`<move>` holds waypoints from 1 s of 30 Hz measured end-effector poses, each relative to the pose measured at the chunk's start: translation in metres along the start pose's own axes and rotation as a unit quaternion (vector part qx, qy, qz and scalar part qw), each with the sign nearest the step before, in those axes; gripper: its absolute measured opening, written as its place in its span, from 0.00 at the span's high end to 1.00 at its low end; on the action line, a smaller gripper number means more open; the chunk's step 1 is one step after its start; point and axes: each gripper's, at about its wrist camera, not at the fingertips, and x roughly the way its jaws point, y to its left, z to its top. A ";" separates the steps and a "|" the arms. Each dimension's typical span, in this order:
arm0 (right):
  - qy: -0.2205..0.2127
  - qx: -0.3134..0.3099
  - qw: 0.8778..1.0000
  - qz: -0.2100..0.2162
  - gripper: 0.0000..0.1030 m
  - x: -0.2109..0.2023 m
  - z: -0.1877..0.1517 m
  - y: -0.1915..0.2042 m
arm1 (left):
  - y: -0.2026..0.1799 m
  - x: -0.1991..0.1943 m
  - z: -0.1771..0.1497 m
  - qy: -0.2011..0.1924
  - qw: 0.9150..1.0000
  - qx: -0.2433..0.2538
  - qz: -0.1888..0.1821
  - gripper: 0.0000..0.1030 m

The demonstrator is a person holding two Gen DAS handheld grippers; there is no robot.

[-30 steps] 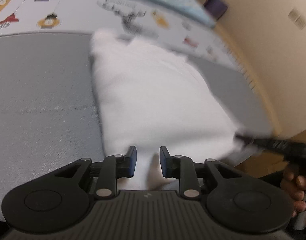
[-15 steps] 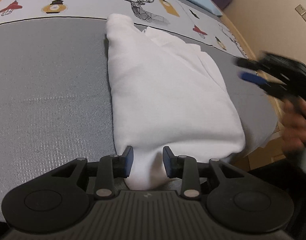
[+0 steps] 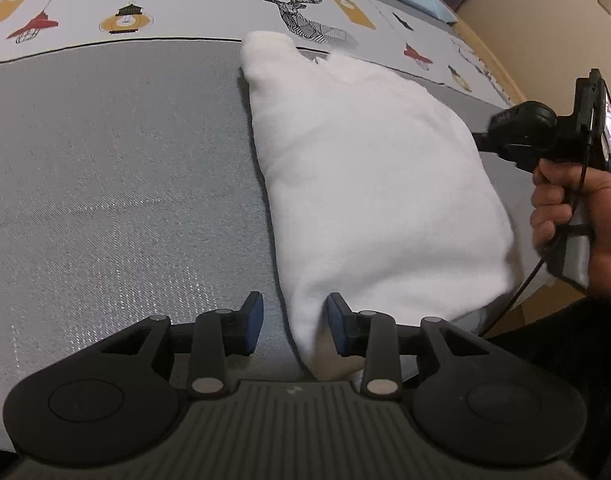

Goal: Fold small clothes

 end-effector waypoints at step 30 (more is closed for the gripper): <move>0.121 -0.086 0.981 0.128 0.25 -0.010 -0.049 0.002 | 0.028 -0.009 0.096 -0.014 0.999 -0.022 -0.037 0.28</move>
